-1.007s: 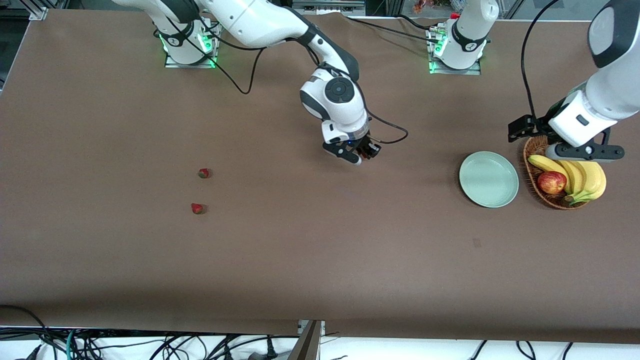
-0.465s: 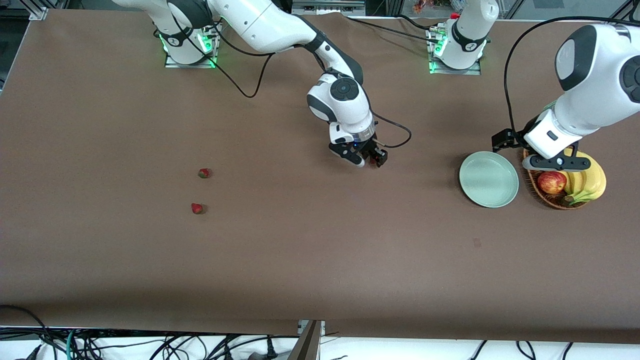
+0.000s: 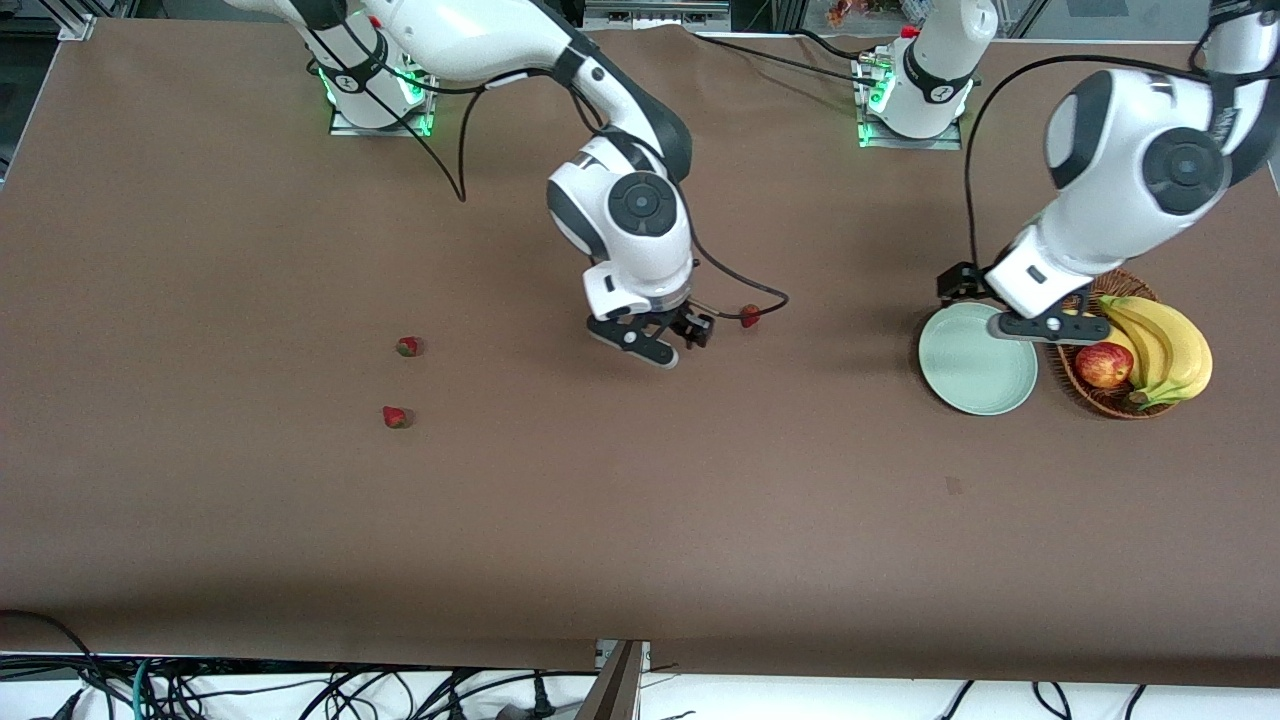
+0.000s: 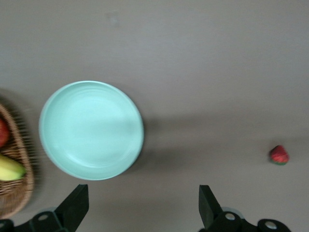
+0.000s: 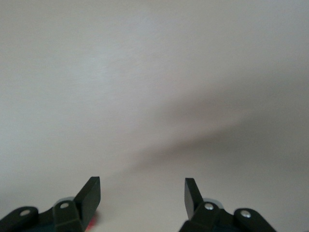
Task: Collect all strawberries into plate
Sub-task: 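Carry the strawberry to mid-table with the right gripper and release it, then grasp the mid-table strawberry with the left gripper while the right gripper grasps another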
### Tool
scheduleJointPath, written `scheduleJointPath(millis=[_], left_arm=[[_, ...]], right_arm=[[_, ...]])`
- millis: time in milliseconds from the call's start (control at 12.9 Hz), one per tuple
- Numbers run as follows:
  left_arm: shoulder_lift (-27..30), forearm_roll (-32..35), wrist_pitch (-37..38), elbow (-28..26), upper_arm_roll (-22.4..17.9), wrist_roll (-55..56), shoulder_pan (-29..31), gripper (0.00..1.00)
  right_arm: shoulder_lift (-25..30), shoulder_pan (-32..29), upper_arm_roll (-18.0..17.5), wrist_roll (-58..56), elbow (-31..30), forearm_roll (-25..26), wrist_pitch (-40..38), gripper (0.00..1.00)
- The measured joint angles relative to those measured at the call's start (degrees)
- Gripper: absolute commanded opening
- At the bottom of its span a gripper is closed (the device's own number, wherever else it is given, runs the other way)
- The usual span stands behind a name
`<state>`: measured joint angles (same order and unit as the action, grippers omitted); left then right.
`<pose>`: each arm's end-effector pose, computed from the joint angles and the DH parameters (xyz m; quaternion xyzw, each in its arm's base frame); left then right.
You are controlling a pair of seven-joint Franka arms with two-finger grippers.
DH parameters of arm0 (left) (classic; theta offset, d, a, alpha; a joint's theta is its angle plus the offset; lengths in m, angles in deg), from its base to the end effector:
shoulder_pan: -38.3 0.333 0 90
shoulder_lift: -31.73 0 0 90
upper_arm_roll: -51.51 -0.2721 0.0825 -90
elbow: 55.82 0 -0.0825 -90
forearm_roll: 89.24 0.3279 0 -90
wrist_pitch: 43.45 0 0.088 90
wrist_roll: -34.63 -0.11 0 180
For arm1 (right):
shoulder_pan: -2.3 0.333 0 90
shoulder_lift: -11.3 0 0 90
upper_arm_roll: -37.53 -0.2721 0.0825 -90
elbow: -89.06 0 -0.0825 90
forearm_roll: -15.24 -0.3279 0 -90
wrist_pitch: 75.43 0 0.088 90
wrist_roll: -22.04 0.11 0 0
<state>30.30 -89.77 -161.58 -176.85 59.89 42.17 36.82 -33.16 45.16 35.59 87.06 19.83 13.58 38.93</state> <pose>0.4824 -0.0842 0.3804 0.9991 -0.0179 -0.0381 0.0001 0.4798 0.4708 0.3045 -0.9822 0.1861 0.0170 0.0193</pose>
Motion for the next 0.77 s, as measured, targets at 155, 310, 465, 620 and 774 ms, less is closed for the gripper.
scheduleJointPath(millis=[155,310,465,620,774], left_arm=[[-0.65,0.00,-5.10,-2.99,5.37,7.38,-0.23,1.00],[-2.97,0.00,-10.75,-4.90,11.30,15.37,-0.51,1.00],[-7.27,0.02,-17.18,-5.44,15.45,21.40,-1.01,1.00],[-12.37,2.49,-22.21,-5.48,16.49,25.31,-2.84,1.00],[-17.54,10.68,-26.30,-5.35,16.54,33.02,-4.36,1.00]], right_arm=[[2.21,-3.32,0.51,-10.57,-0.85,-0.03,-7.87,0.79],[4.64,-8.27,1.74,-22.57,-3.20,-0.04,-12.55,0.79],[7.46,-11.72,4.79,-32.03,-7.73,-0.10,-13.06,0.79],[9.56,-12.23,8.40,-37.90,-13.02,-0.15,-12.30,0.79],[11.48,-12.08,11.43,-43.50,-19.78,-0.15,-7.33,0.79]])
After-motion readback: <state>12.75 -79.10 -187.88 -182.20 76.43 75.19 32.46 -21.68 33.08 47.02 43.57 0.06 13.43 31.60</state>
